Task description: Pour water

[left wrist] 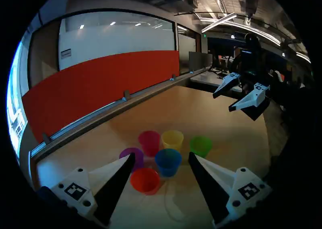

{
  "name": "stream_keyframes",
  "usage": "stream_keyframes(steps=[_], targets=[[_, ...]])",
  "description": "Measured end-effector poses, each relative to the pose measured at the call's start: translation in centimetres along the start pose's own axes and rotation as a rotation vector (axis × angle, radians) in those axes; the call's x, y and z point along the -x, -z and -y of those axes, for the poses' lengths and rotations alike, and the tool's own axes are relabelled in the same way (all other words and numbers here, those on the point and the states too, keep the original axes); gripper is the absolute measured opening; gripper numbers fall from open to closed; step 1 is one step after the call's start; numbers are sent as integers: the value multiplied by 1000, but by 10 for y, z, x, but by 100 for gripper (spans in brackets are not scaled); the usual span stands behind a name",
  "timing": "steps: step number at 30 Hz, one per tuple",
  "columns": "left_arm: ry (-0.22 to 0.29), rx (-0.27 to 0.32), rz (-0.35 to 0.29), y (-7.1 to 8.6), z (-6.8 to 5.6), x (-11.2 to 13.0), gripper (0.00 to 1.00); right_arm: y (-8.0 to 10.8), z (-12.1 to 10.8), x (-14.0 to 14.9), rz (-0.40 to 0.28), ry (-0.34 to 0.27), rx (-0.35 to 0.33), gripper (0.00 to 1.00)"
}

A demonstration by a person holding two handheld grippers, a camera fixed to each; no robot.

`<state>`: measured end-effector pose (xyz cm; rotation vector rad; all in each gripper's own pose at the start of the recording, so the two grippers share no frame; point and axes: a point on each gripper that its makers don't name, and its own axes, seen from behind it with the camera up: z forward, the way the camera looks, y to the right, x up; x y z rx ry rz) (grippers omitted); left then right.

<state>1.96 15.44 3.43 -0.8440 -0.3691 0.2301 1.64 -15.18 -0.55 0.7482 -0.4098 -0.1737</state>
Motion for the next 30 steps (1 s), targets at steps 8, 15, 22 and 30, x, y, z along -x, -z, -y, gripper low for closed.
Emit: stream_keyframes(steps=[8,15,22,30], targets=[[-23,36,60,-24,-8,23,98,-15,0,25,36,-11,-13,100],[-35,68,101,-41,-13,37,99,-26,2,42,66,-11,-31,100],[-34,92,134,-55,-15,49,98,-34,5,52,83,-15,-45,100],[-48,102,181,-74,-17,64,99,-37,2,60,95,-28,-47,100]])
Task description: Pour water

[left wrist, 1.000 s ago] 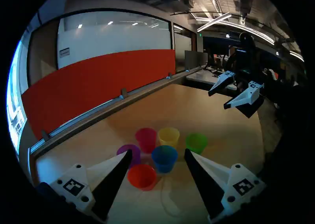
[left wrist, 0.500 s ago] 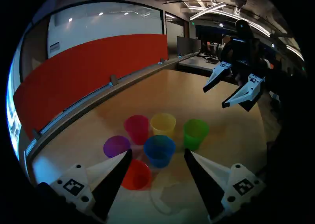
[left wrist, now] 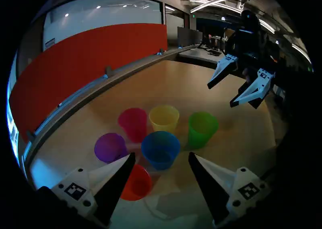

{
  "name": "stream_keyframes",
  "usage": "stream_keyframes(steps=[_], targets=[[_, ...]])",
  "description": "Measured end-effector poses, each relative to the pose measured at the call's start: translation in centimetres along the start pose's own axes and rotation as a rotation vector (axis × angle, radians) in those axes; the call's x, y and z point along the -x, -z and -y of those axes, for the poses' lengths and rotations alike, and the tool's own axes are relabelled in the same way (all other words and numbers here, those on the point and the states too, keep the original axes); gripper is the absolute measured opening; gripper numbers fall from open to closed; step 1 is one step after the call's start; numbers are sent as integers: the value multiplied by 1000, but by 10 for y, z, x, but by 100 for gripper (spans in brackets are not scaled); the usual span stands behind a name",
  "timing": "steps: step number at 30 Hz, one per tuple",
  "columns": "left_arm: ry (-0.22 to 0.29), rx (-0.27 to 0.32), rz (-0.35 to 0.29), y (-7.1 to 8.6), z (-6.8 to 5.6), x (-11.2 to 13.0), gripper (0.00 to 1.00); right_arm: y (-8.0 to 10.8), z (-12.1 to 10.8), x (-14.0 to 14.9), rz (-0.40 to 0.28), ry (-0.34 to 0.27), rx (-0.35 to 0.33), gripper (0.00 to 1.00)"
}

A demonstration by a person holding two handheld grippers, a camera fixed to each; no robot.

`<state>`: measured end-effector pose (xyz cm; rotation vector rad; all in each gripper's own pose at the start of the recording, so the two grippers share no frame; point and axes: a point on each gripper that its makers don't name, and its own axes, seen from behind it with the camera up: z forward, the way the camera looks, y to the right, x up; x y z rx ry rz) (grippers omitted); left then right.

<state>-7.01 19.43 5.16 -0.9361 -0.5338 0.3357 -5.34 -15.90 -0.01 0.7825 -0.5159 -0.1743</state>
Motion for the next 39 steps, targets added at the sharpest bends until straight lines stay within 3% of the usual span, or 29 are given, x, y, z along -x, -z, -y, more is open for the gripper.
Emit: stream_keyframes(steps=[18,39], targets=[[-2,-7,80,-37,4,12,99,-2,-8,5,9,-5,4,99],[-21,-9,110,-62,1,15,98,1,-12,8,5,-10,9,99]])
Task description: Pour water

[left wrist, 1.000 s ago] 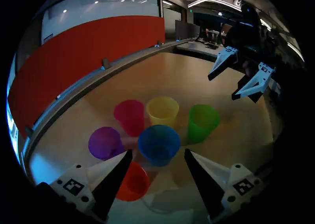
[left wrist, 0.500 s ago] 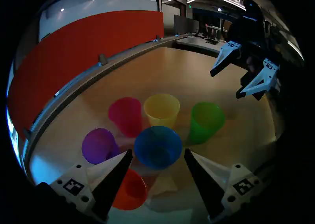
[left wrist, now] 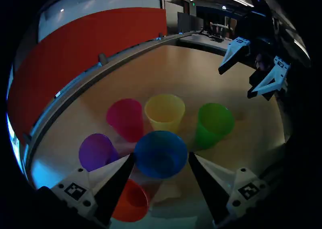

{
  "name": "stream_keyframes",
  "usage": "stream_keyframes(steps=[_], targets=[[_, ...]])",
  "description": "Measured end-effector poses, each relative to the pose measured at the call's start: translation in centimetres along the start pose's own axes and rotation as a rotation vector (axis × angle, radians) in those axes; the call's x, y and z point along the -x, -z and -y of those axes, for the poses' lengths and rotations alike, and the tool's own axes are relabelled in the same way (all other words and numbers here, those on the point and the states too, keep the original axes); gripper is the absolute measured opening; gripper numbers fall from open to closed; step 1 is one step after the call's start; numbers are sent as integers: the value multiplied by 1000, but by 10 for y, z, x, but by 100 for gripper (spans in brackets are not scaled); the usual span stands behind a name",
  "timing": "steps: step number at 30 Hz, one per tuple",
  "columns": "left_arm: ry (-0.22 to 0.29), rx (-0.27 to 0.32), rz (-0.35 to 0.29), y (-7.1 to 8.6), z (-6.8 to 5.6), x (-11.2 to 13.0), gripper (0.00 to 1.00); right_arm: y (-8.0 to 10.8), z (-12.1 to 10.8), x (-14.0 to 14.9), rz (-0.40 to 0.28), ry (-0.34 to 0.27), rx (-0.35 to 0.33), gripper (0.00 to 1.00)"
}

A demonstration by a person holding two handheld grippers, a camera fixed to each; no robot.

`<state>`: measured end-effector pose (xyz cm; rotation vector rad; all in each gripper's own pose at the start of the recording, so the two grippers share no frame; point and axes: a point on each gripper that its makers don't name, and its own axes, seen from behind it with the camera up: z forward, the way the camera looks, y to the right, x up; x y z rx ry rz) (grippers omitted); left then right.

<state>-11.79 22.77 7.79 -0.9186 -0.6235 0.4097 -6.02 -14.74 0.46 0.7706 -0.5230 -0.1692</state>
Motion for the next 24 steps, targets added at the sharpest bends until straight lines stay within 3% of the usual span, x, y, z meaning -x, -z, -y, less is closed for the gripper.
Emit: stream_keyframes(steps=[12,15,24], targets=[[-9,-26,6,-10,3,2,98,3,-2,3,-2,-5,3,99],[-14,-41,0,-11,5,0,92,3,-2,3,-1,-5,4,99],[-8,-28,-10,-10,1,-1,89,3,-1,2,-4,-6,2,99]])
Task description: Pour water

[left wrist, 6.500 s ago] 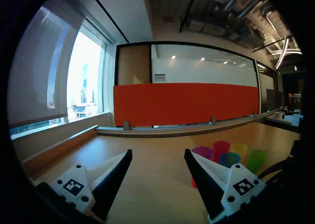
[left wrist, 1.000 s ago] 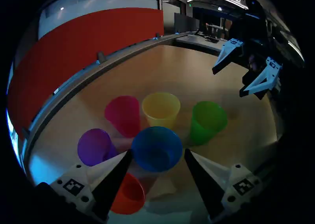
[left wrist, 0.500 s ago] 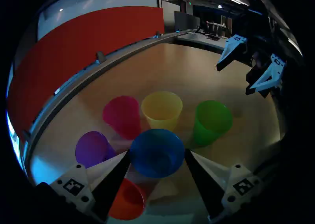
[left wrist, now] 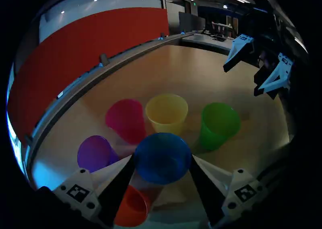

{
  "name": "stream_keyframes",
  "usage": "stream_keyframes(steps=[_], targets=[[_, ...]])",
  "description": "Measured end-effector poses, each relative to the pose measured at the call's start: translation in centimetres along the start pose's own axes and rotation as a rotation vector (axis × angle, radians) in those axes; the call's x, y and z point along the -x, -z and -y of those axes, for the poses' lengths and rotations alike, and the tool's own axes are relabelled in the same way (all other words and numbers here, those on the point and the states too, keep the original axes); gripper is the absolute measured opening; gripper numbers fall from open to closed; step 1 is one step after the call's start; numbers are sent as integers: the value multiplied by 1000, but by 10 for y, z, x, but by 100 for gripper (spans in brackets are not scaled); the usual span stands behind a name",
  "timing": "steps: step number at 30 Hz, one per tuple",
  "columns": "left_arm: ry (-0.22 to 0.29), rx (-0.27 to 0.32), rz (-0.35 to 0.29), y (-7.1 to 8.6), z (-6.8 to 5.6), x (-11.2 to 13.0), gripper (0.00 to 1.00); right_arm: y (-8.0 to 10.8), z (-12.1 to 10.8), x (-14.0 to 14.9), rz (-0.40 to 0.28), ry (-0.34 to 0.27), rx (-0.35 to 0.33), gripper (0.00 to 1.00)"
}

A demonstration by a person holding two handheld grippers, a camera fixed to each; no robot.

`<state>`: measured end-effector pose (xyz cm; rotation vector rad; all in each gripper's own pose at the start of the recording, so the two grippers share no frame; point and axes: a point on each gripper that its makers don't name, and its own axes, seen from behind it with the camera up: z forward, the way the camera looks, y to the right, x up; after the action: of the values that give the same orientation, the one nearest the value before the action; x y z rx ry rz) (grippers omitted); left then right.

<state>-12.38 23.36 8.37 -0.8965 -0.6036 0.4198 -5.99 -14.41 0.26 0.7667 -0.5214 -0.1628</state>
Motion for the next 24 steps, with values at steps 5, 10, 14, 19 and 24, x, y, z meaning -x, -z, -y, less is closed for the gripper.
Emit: stream_keyframes(steps=[5,10,14,19,24], targets=[[17,14,-29,7,-4,-6,89,1,0,-1,-2,-1,3,99],[32,5,-86,26,-2,-23,90,2,2,-4,-6,1,5,99],[49,-8,-127,44,2,-36,89,3,5,-7,-12,6,7,99],[51,-34,-175,68,8,-51,89,6,8,-13,-22,15,12,99],[44,-69,-227,90,16,-67,89,9,13,-18,-36,19,12,100]])
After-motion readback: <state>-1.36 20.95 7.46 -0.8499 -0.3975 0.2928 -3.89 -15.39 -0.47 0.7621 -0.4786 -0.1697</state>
